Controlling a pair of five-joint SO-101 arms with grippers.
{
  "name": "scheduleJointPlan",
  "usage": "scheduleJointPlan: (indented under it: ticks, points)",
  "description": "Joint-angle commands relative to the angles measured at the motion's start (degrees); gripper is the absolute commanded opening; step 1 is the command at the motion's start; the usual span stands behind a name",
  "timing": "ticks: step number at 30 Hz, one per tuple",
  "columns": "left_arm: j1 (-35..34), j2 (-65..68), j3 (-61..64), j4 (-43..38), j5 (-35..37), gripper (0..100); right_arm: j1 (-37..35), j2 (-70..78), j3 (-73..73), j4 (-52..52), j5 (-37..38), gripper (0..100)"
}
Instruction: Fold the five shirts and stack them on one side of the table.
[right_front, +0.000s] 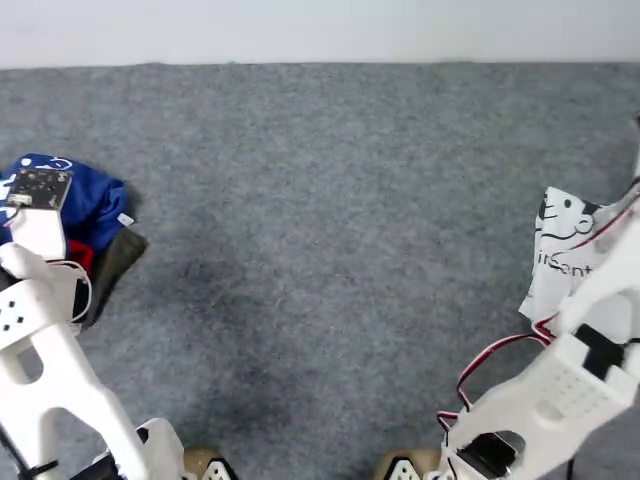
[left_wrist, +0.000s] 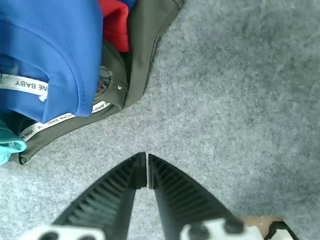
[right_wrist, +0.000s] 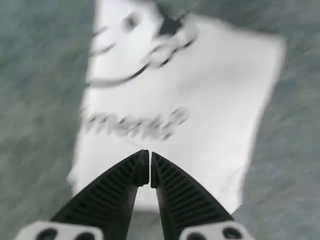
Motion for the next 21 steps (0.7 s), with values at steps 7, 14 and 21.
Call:
scheduleJointPlan:
  ticks: [7, 14, 21]
  points:
    - [0.09, -0.18, -6.46, -0.79, 0.53, 10, -2.51, -6.2, 2.11, 17.19, -2.29, 0.9]
    - [0.09, 0.09, -6.11, -7.38, 0.53, 17, -6.37, -23.43, 21.01, 17.01, -4.66, 0.9]
    - [0.09, 2.29, -1.27, -15.91, -0.26, 20, -7.6, -40.13, 40.79, 16.84, -4.57, 0.9]
